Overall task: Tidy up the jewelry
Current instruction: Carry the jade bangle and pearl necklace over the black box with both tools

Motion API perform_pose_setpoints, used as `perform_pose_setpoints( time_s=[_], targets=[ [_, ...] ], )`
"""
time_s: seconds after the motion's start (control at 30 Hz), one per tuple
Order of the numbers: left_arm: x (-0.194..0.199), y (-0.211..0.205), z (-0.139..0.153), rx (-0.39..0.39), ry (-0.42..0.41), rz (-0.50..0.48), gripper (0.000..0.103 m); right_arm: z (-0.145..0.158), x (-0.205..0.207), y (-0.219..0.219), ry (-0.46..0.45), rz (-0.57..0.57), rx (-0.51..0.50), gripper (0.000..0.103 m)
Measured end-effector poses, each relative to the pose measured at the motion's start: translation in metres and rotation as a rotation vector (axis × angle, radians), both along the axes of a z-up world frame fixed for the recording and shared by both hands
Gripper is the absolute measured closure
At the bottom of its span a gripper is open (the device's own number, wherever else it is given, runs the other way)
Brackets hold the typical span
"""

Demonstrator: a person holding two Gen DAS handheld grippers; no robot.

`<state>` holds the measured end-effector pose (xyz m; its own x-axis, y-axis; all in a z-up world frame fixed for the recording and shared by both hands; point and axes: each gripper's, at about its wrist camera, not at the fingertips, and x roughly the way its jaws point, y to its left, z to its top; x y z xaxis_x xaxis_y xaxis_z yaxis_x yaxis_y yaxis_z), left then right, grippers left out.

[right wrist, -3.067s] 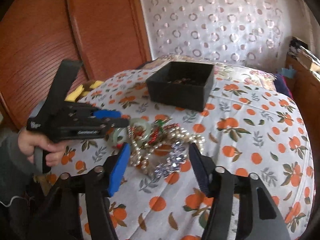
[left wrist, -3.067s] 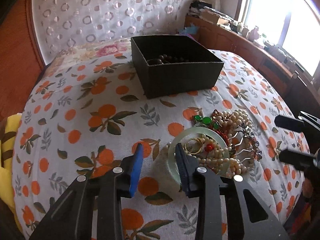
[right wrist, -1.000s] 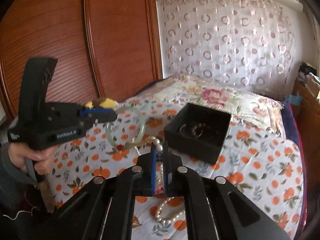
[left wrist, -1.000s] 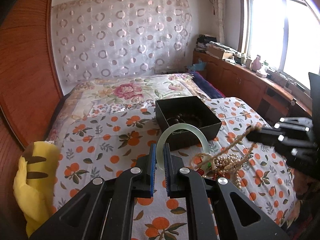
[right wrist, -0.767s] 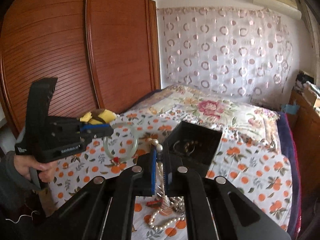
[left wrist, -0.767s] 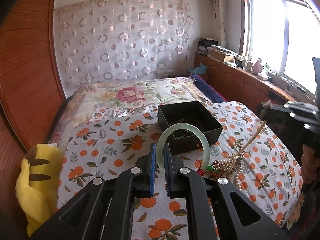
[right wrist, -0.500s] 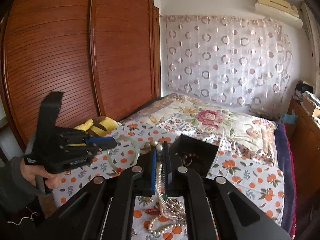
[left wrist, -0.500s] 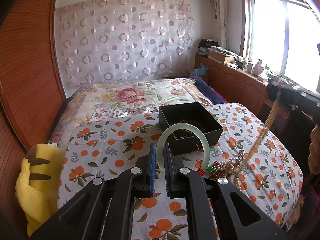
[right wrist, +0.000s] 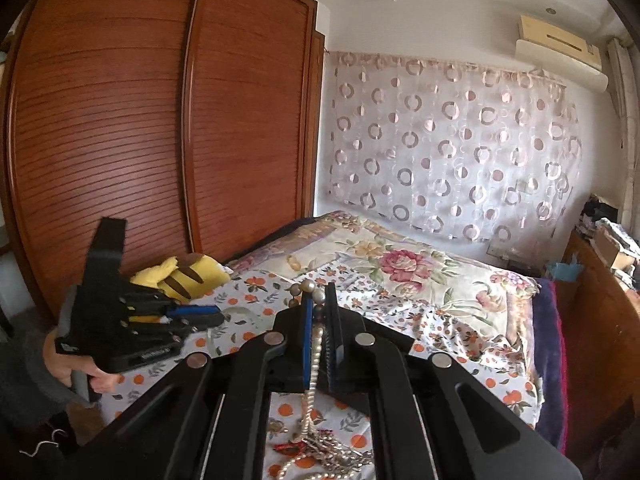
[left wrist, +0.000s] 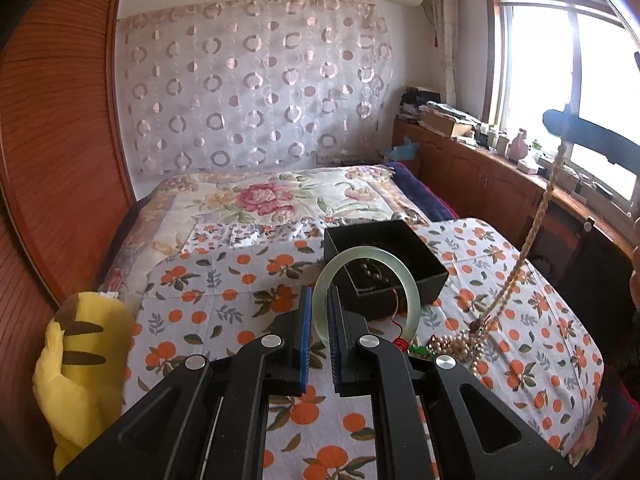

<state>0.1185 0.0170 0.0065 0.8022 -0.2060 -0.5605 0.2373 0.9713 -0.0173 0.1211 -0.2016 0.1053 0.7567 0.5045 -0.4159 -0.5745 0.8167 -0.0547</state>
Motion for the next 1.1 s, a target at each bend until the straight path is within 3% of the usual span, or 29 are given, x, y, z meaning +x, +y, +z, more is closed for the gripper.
perform_pose_setpoints(
  time_s=[0.33, 0.7, 0.9, 1.1],
  targets=[
    [0.024, -0.009, 0.017, 0.016, -0.031, -0.015, 0.096, 0.018, 0.032, -0.006, -0.033, -0.037, -0.025, 0.097],
    [0.050, -0.011, 0.008, 0.011, -0.009, -0.018, 0.096, 0.050, 0.074, -0.007, -0.086, -0.063, -0.037, 0.097],
    [0.063, -0.009, 0.000, 0.003, 0.009, -0.016, 0.096, 0.040, 0.098, -0.006, -0.059, -0.067, -0.054, 0.097],
    [0.075, -0.009, -0.006, -0.001, 0.022, -0.017, 0.096, 0.003, 0.114, 0.001, -0.001, -0.063, -0.088, 0.097]
  ],
)
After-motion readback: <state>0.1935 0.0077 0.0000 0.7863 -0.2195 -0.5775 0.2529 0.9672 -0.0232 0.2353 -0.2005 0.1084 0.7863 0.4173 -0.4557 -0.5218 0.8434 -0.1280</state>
